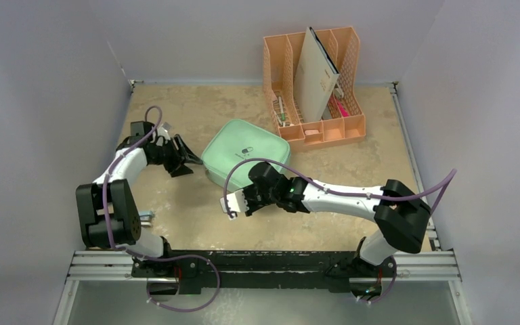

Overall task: Organize the medicine kit
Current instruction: Zip the medicine box at the center of the board.

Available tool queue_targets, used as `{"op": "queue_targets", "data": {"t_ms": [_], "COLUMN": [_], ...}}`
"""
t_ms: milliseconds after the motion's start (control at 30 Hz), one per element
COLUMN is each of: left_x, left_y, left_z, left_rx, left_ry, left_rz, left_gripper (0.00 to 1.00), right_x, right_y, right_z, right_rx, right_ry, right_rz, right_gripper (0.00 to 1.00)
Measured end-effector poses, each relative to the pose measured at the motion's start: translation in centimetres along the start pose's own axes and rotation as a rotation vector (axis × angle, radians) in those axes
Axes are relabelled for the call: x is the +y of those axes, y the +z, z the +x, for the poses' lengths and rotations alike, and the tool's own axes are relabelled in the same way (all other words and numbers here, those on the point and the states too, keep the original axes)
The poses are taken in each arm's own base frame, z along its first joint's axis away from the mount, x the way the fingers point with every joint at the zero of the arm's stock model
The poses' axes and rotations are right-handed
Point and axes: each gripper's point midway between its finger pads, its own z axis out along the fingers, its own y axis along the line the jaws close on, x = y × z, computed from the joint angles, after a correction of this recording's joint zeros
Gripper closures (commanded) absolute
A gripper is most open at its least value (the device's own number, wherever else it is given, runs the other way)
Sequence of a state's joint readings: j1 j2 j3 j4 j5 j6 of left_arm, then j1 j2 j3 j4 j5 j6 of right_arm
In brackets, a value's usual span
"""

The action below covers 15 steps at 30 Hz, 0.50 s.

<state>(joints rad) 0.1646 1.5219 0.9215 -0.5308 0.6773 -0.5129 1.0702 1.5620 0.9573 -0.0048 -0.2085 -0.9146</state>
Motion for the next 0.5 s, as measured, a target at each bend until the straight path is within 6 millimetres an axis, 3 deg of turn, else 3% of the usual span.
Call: {"op": "queue_targets", "data": {"t_ms": [267,367,500], "left_x": [-4.4,-6.0,-6.0], "left_y": [-3.2,-2.3,0.1], "left_z": [-0.1,1.9,4.4], "left_rx": [-0.133,-0.104,-0.021], "left_ry": [0.059,0.061,0.018], "left_rz": [0.100,0.143,0.136], "left_gripper": [0.43,0.45,0.45], "right_x": [0.2,0.3,0.1], "right_y": [0.2,0.2,0.3], "right_z": [-0.9,-1.0,-1.2], "right_rx": [-0.045,-0.056,-0.068], "right_ry": [0.003,0.004,0.002], "right_rz": [-0.022,-0.028,-0.024], "right_gripper": [1.00,1.00,1.00]}}
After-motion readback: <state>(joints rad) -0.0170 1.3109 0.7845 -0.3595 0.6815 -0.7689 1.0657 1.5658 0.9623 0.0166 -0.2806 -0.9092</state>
